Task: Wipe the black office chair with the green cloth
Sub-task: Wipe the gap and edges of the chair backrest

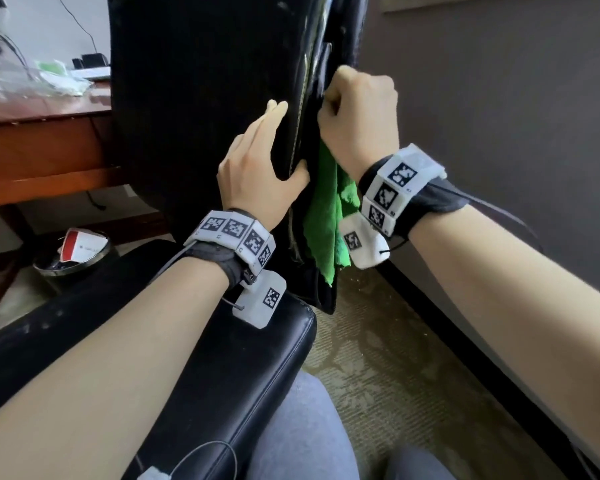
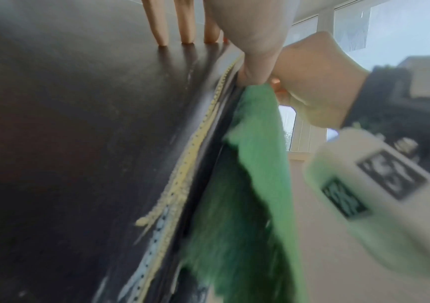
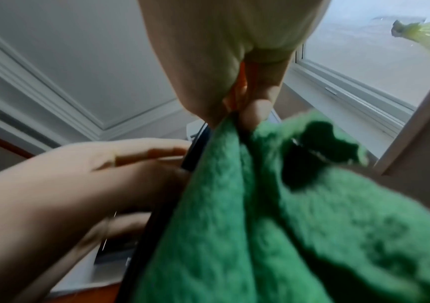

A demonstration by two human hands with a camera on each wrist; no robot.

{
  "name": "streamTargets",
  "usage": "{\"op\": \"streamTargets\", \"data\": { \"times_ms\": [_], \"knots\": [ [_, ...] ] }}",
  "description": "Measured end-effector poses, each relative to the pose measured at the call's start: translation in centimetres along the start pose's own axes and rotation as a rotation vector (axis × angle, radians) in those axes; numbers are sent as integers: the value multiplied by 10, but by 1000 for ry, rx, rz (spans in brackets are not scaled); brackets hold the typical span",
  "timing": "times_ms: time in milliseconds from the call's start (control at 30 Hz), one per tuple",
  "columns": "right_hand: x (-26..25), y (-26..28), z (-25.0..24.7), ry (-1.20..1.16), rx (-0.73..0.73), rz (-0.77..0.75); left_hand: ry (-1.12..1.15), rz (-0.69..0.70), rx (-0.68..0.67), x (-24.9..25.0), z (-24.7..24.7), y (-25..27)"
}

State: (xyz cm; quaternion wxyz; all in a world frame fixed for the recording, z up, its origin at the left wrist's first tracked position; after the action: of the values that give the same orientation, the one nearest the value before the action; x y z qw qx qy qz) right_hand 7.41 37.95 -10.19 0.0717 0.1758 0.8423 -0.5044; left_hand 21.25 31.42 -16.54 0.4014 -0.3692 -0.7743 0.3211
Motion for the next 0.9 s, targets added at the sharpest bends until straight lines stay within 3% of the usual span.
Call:
{"op": "streamTargets", "data": {
  "times_ms": [133, 300, 367, 700, 900],
  "knots": [
    [3, -2, -1, 31, -42, -4, -11, -13, 13, 2, 0, 1],
    [-13, -58, -29, 72, 104, -11, -4, 5, 21, 2, -2, 2],
    [-21, -65, -28, 100, 95, -20, -3, 5, 26, 1, -2, 2],
    [-16, -4, -14, 177, -95, -102, -29, -21, 8, -1, 2, 0],
    [-11, 35, 6, 232, -239, -73, -73, -15, 5, -1, 4, -2]
  ]
}}
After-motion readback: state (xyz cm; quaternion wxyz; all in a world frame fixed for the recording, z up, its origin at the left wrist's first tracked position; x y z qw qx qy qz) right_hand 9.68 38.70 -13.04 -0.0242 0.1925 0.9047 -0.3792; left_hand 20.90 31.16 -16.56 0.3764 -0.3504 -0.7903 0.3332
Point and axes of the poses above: each hand's wrist, its own y-axis away from the middle knuckle, its own z-axis out of the palm, x = y × z, the point moved 5 cm from there along -y, towards the middle knuckle, and after that the axes turned 1 degree about -y, right-handed, at the moved point
